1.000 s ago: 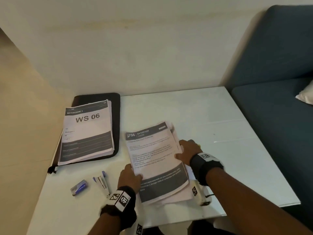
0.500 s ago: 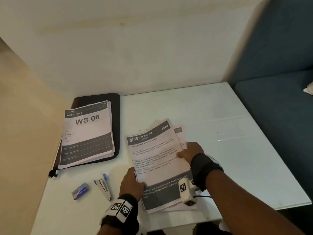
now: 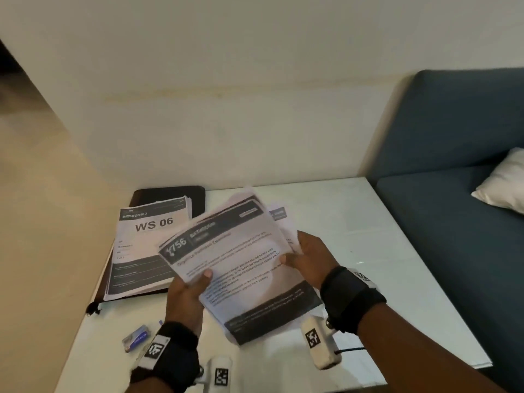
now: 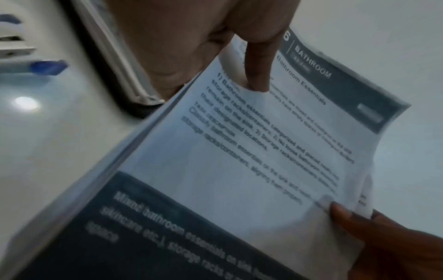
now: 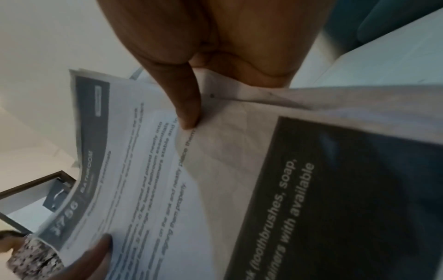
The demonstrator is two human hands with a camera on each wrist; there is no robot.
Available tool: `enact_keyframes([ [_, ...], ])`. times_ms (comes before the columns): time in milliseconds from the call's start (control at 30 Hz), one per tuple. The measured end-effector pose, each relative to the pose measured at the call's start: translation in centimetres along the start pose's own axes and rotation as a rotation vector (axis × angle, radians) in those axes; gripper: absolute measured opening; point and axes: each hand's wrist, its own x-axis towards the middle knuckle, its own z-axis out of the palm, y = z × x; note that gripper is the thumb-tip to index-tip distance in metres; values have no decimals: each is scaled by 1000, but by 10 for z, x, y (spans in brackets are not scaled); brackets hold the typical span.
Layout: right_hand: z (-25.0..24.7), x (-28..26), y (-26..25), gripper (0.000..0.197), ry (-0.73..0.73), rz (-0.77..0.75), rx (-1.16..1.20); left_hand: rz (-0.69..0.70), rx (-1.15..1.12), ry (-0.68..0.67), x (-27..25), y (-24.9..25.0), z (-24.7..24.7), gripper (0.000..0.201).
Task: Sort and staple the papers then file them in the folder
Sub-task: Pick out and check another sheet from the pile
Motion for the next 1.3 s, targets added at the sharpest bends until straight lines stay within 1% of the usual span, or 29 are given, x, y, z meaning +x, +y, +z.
enact_keyframes([
  [100,4,-11,-4,21,65,-48,45,159,101,-13,-6,29,2,22],
  [200,10,-23,-4,34,131,-45,237,244,208,-46,-11,44,2,23],
  [267,12,-26,-3,36,156,-82,333,275,263,-79,-15,49,-1,24],
  [333,12,-29,-1,33,176,-116,362,280,257,-83,-17,48,-4,25],
  [400,12,-30,5,33,190,-120,373,257,203,-63,-20,43,-6,24],
  [500,14,-25,18,50,179,-80,397,193,146,-51,-22,29,-4,34],
  [567,17,-21,26,56,190,-45,366,133,127,-61,-22,21,0,38],
  [600,19,-19,29,55,190,-42,335,115,119,-69,-21,18,1,38],
  [700,25,-19,28,42,181,-86,328,116,90,-76,-18,17,4,34],
  [800,30,-20,13,41,207,-164,364,167,66,-99,-16,24,6,31],
  [833,30,-20,9,40,206,-197,366,190,57,-98,-16,26,7,33],
  [867,30,-22,5,38,199,-225,358,217,47,-92,-16,27,7,41],
  [933,29,-24,0,33,190,-256,321,264,38,-65,-12,25,5,70],
  [967,28,-25,-1,32,185,-262,292,274,45,-53,-11,24,3,78],
  [1000,26,-25,0,36,176,-266,253,278,49,-54,-11,24,2,78],
  [1067,25,-23,3,40,163,-267,185,246,50,-79,-10,21,0,67],
  [1200,31,-19,7,26,188,-220,277,198,31,-92,-16,15,4,25],
  [1233,32,-20,5,25,198,-231,305,197,14,-86,-17,17,6,23],
  [1300,32,-22,-2,23,219,-275,370,238,-18,-94,-18,25,9,26],
])
